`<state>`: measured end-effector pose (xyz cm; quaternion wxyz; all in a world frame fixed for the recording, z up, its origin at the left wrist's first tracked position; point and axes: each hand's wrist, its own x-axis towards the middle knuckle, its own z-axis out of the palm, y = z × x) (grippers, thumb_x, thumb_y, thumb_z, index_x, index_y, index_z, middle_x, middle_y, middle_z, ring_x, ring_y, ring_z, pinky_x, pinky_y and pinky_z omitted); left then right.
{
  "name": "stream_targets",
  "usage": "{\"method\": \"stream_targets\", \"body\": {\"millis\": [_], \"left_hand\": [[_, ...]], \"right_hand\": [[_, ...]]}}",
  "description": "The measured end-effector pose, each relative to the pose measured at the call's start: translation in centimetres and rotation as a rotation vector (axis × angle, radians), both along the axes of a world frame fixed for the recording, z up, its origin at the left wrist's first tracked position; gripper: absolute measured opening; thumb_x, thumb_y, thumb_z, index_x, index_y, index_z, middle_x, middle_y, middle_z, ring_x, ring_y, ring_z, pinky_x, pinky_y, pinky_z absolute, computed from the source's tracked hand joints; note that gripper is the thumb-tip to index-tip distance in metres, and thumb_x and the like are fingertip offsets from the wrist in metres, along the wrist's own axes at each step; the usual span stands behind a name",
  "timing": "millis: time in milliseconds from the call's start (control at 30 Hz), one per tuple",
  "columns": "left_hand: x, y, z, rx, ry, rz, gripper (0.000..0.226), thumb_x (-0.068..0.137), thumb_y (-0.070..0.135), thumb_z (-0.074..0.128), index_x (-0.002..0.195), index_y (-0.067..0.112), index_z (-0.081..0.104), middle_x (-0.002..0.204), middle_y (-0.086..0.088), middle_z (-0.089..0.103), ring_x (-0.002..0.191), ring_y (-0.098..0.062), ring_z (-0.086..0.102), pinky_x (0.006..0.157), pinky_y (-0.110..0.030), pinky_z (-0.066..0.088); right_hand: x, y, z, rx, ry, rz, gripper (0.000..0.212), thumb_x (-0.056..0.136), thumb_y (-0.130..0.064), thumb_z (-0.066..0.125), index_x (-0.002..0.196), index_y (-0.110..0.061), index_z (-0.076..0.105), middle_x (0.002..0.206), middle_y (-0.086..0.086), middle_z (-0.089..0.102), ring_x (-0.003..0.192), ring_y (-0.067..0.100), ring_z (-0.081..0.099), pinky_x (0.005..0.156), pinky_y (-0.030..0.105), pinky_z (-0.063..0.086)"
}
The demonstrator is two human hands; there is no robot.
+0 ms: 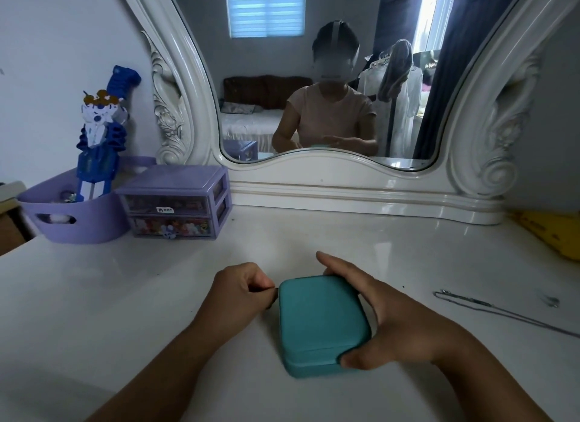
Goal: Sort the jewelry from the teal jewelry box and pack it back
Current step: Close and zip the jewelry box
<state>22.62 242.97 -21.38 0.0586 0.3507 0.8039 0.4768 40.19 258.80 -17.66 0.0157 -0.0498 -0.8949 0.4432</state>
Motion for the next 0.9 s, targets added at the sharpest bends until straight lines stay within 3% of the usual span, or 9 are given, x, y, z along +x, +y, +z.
{"method": "stream_targets", "body": {"millis": [167, 367, 467, 533, 633, 700, 767, 900], "left_hand": [[-1.0, 0.4, 0.4, -0.055, 0.018, -0.142, 0.023, 0.072, 0.004, 0.073, 0.064, 0.025, 0.065, 0.069, 0.002, 0.071, 0.064, -0.008, 0.066, 0.065, -0.023, 0.052], [-1.0, 0.7, 0.4, -0.010, -0.015, -0.211, 0.033, 0.084, 0.005, 0.062, 0.096, 0.036, 0.063, 0.096, 0.011, 0.069, 0.091, -0.002, 0.066, 0.086, -0.019, 0.050], [0.0, -0.1, 0.8, 0.095, -0.047, -0.284, 0.020, 0.087, 0.026, 0.059, 0.106, 0.032, 0.064, 0.105, 0.017, 0.069, 0.100, 0.003, 0.061, 0.089, -0.015, 0.048], [0.8, -1.1, 1.1, 0.081, -0.104, -0.380, 0.038, 0.078, 0.050, 0.057, 0.112, 0.034, 0.060, 0.112, 0.023, 0.064, 0.107, 0.004, 0.057, 0.088, -0.010, 0.044], [2.1, -2.4, 1.2, -0.123, -0.148, -0.526, 0.089, 0.048, 0.069, 0.073, 0.126, 0.048, 0.036, 0.127, 0.038, 0.042, 0.120, 0.009, 0.042, 0.094, -0.010, 0.038], [2.9, -2.6, 0.9, -0.309, 0.051, -0.520, 0.108, 0.041, 0.062, 0.081, 0.126, 0.058, 0.015, 0.132, 0.039, 0.021, 0.124, 0.014, 0.027, 0.101, -0.012, 0.031], [3.0, -2.1, 0.8, -0.326, 0.182, -0.491, 0.107, 0.048, 0.052, 0.083, 0.123, 0.061, 0.008, 0.132, 0.036, 0.017, 0.122, 0.016, 0.024, 0.100, -0.010, 0.030], [1.4, 0.4, 1.0, -0.226, 0.019, -0.487, 0.108, 0.053, 0.036, 0.086, 0.135, 0.045, 0.017, 0.135, 0.021, 0.033, 0.122, 0.003, 0.039, 0.102, -0.025, 0.041]], "right_hand": [[0.0, 0.2, 0.3, -0.045, -0.025, 0.054, 0.112, 0.058, -0.008, 0.083, 0.133, -0.061, 0.019, 0.128, -0.031, 0.040, 0.122, -0.009, 0.039, 0.103, 0.016, 0.037], [0.2, -0.3, -0.7, -0.076, -0.006, -0.011, 0.116, 0.057, -0.014, 0.085, 0.133, -0.061, 0.013, 0.130, -0.029, 0.037, 0.120, -0.014, 0.037, 0.096, 0.006, 0.035], [0.3, -0.4, -1.0, -0.083, 0.010, -0.038, 0.117, 0.057, -0.016, 0.085, 0.134, -0.060, 0.009, 0.130, -0.031, 0.034, 0.117, -0.020, 0.035, 0.089, 0.000, 0.035], [0.5, -0.2, -1.1, -0.084, 0.001, -0.038, 0.118, 0.058, -0.018, 0.085, 0.133, -0.061, 0.005, 0.131, -0.036, 0.029, 0.116, -0.024, 0.031, 0.088, 0.000, 0.035], [0.6, -0.1, -1.5, -0.106, -0.034, -0.002, 0.121, 0.058, -0.015, 0.085, 0.133, -0.062, 0.001, 0.131, -0.038, 0.026, 0.119, -0.022, 0.030, 0.094, 0.004, 0.036], [0.4, 0.0, -1.8, -0.106, -0.028, -0.005, 0.123, 0.057, -0.012, 0.085, 0.133, -0.061, 0.002, 0.133, -0.031, 0.030, 0.121, -0.015, 0.035, 0.099, 0.011, 0.038], [0.2, 0.0, -2.0, -0.115, 0.004, -0.035, 0.125, 0.055, -0.010, 0.085, 0.135, -0.060, 0.004, 0.134, -0.027, 0.032, 0.121, -0.010, 0.039, 0.100, 0.016, 0.041], [-0.4, 1.1, -2.0, -0.175, 0.108, -0.133, 0.122, 0.055, -0.009, 0.082, 0.137, -0.058, 0.006, 0.132, -0.023, 0.037, 0.116, -0.010, 0.045, 0.085, 0.012, 0.046]]}}
